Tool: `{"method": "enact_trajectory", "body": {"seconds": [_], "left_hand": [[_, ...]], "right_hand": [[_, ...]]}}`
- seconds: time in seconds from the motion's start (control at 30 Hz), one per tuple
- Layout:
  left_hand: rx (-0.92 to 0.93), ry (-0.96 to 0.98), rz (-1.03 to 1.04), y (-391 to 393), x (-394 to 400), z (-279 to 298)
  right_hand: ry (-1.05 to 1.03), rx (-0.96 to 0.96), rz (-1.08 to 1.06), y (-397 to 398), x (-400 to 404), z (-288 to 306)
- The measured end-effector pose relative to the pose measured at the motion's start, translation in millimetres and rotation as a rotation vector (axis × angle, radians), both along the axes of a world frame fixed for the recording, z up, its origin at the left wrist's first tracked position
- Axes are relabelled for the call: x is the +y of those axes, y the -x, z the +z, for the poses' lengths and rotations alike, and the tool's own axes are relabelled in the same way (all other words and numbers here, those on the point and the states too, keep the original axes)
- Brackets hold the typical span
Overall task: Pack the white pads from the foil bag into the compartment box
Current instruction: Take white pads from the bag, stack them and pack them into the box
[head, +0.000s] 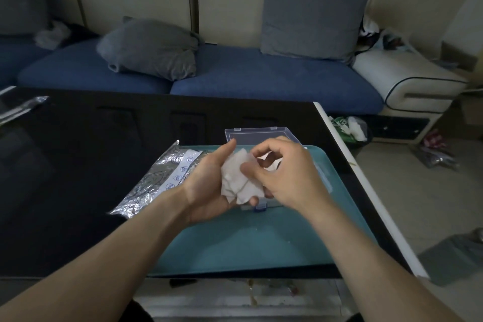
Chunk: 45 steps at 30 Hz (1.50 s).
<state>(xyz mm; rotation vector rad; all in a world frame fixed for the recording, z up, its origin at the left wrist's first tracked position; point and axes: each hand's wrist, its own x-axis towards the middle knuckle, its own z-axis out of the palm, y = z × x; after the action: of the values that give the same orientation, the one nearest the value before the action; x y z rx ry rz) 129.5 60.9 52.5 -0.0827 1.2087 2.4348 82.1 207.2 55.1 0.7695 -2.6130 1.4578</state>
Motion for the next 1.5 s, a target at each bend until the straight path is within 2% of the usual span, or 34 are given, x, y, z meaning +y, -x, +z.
{"method": "enact_trajectory", "body": {"seconds": [0.2, 0.4, 0.5, 0.6, 0.7, 0.83, 0.97, 1.03, 1.17, 1.5], "left_hand": [[-0.017, 0.028, -0.010, 1, -5, -3], [-0.059, 0.040, -0.053, -4, -12, -1], [-0.058, 0.031, -0.139, -3, -14, -4], [-0.045, -0.033, -0.189, 0, -11, -6], [-0.034, -0.099, -0.198, -1, -10, -4], [-0.041, -0.053, -0.116, 0, -8, -3], [-0.038, -0.030, 0.068, 3, -5, -3], [-0.046, -0.004, 0.139, 4, -4, -2], [-0.036, 0.007, 0.178, 3, 0, 1], [-0.041, 0.002, 0.229, 0, 5, 6]], "right_hand": [[0.140, -0.209, 0.172, 5, 12, 8], [0.548, -0.604, 0.340, 20, 37, 23], [0.423, -0.613, 0.351, 21, 44, 23], [0.192, -0.535, 0.326, 17, 40, 17], [0.062, -0.422, 0.294, 15, 36, 15], [0.067, -0.397, 0.226, 18, 37, 13], [0.239, -0.641, 0.214, 24, 44, 13], [0.257, -0.704, 0.232, 23, 46, 14], [0.113, -0.524, 0.204, 18, 39, 15], [-0.015, -0.018, -0.011, 7, 13, 10]]}}
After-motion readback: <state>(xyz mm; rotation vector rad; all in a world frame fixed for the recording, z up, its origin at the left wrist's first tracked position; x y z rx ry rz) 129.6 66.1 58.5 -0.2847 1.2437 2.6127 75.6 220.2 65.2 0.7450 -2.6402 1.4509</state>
